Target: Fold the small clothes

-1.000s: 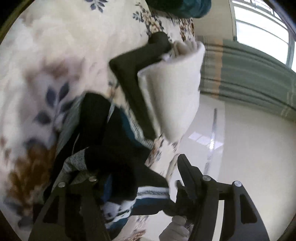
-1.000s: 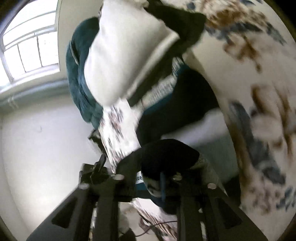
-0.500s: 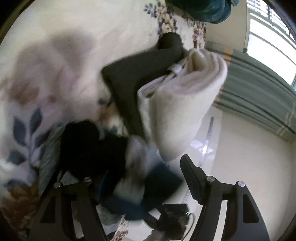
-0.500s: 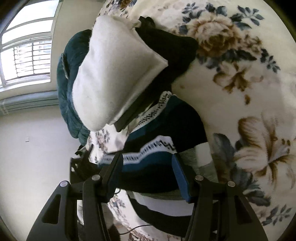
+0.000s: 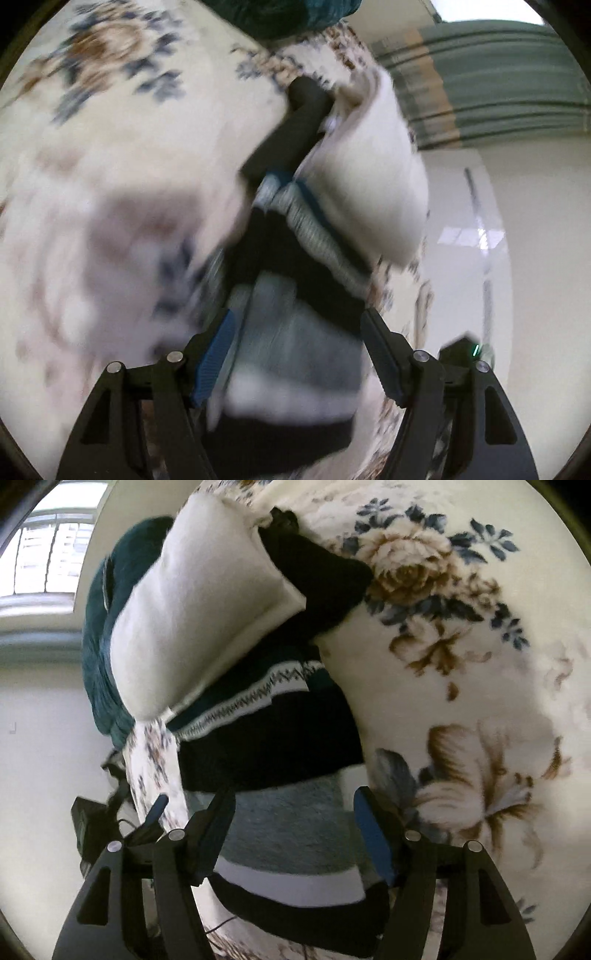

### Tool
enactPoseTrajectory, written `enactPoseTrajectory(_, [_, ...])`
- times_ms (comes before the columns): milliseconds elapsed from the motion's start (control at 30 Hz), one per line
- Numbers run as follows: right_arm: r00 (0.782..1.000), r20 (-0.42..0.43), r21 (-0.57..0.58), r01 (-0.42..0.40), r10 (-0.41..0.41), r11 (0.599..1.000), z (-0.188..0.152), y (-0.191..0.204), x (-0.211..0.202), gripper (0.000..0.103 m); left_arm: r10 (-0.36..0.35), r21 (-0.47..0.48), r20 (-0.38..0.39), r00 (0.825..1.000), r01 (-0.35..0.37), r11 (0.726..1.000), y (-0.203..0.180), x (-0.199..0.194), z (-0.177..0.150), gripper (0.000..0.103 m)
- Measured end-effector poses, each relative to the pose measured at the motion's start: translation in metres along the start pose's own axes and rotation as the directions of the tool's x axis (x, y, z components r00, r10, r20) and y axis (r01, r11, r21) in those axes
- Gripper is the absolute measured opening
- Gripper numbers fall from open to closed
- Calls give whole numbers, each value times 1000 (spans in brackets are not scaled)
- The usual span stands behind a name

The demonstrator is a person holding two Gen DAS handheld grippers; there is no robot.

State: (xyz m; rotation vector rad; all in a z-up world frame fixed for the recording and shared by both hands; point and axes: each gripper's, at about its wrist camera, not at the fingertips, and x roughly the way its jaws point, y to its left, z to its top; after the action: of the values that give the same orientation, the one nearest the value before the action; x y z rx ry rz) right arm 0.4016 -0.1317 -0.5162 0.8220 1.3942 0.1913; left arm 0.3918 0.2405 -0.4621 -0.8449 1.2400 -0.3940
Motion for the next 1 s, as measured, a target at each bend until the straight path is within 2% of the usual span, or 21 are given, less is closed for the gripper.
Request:
enactPoseTrajectory(133, [997, -79, -27, 7, -9, 1000, -9, -7, -1, 86, -16, -64, -38, 999, 13, 998, 24, -15, -73, 70])
enactPoseTrajectory(167, [994, -106, -39, 0, -4, 999, -12, -9, -2, 92, -26, -94, -48, 999, 21, 995, 30, -14, -90, 80])
enactPoseTrajectory(200, [992, -129, -50, -1, -6, 999, -14, -13, -3, 95, -32, -126, -53, 998, 25, 992, 35, -12, -107, 82])
enactPoseTrajectory(300, [980, -195, -89, 14, -31, 996, -14, -23, -1, 96, -87, -243, -43, 995, 74, 967, 50, 5, -151, 83])
enactPoseTrajectory(400, [966, -259, -92, -17, -7, 996, 0, -34, 16, 96, -119, -287, -6, 993, 112, 951, 48, 31, -165, 83])
enactPoseTrajectory(500, [955, -296, -106, -63, 29, 992, 25, -37, 44, 97, -116, -307, 70, 991, 132, 943, 46, 59, -164, 83])
enactPoseTrajectory(567, [943, -328, -118, -106, 62, 987, 43, -35, 68, 97, -103, -357, 122, 987, 140, 924, 51, 73, -160, 83])
enactPoseTrajectory(633, [926, -370, -135, -140, 81, 981, 55, -30, 91, 97, -97, -409, 208, 973, 177, 895, 56, 78, -156, 83])
enactPoseTrajectory(733, [903, -413, -149, -192, 116, 970, 68, -20, 122, 98, -74, -466, 298, 952, 213, 859, 58, 76, -153, 84])
enactPoseTrajectory(800, [903, -406, -146, -215, 140, 966, 72, -14, 130, 97, -60, -480, 328, 943, 221, 849, 56, 74, -152, 68])
enactPoseTrajectory(833, [902, -396, -147, -245, 170, 958, 74, -9, 131, 94, -69, -481, 342, 937, 238, 843, 56, 70, -150, 47])
enactPoseTrajectory(867, [902, -389, -151, -261, 186, 953, 74, -6, 131, 74, -79, -481, 346, 935, 249, 841, 56, 67, -148, 43])
enactPoseTrajectory(900, [904, -378, -151, -274, 201, 950, 73, -3, 132, 48, -85, -475, 350, 933, 255, 842, 53, 62, -145, 41])
enactPoseTrajectory(1000, [916, -347, -137, -260, 200, 956, 64, -1, 134, 23, -105, -445, 339, 935, 258, 857, 49, 47, -132, 39])
